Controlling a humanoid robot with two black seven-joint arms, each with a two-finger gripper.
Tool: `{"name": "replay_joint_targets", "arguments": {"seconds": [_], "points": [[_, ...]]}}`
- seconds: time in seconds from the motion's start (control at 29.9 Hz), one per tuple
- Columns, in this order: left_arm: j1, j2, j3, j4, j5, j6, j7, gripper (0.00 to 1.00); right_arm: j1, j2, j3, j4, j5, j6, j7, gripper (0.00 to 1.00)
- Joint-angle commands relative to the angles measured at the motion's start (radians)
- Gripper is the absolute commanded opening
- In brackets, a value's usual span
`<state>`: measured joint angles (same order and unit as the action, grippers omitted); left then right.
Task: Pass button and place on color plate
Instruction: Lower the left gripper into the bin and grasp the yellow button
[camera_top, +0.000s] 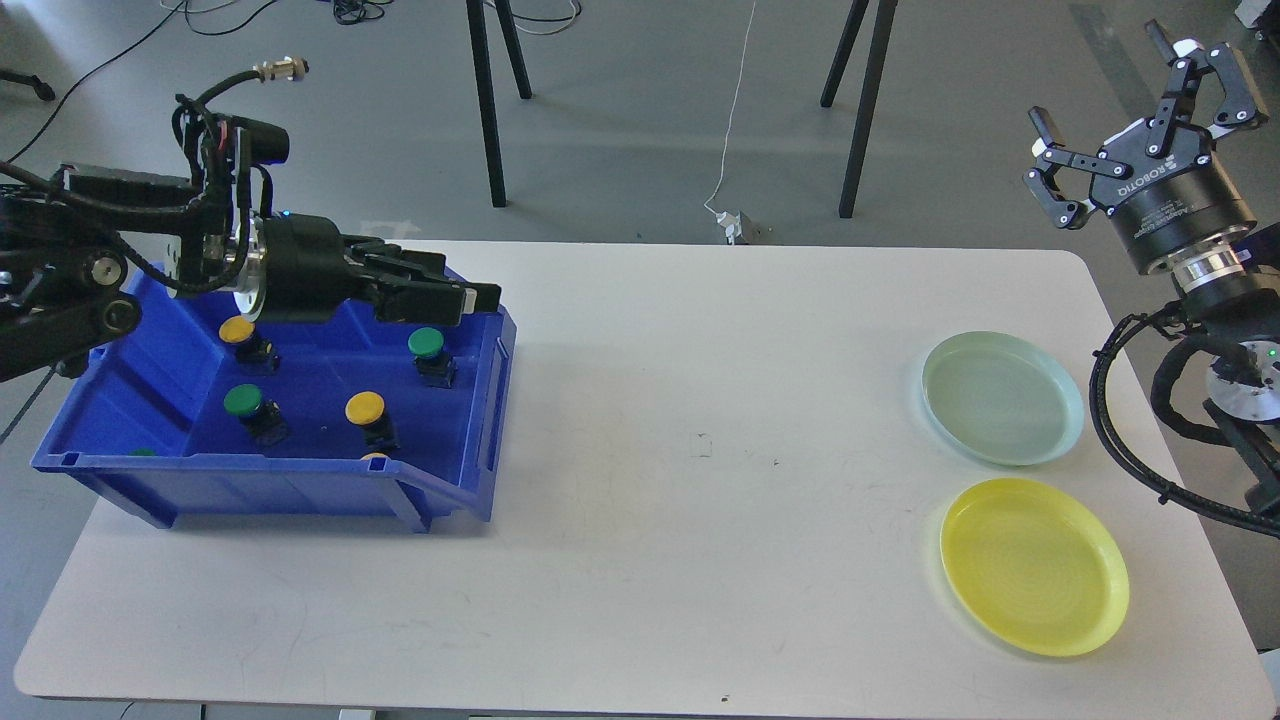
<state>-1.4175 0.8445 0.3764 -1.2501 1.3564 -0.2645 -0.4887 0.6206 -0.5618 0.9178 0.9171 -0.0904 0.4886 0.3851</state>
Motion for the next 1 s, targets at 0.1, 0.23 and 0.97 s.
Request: {"name": "replay_joint_targets", "arguments": {"seconds": [0.1,0.23,0.97], "points": [[-0.026,-0.053,0.143,0.046,0.078,-0.033,0.000,0.99,-0.013,-0.003,0.001,-0.006,0.000,0.000,0.000,0.99],[-0.014,-0.108,0.183,0.098,0.078,-0.079,0.000,0.99,-0.018,-0.003,0.001,-0.006,0.000,0.000,0.000,0.99],[0.187,-0.237,0.180,0.448,0.079,-0.068,0.000,0.99,-0.036,-0.004,0.003,-0.006,0.000,0.000,0.000,0.99]]}}
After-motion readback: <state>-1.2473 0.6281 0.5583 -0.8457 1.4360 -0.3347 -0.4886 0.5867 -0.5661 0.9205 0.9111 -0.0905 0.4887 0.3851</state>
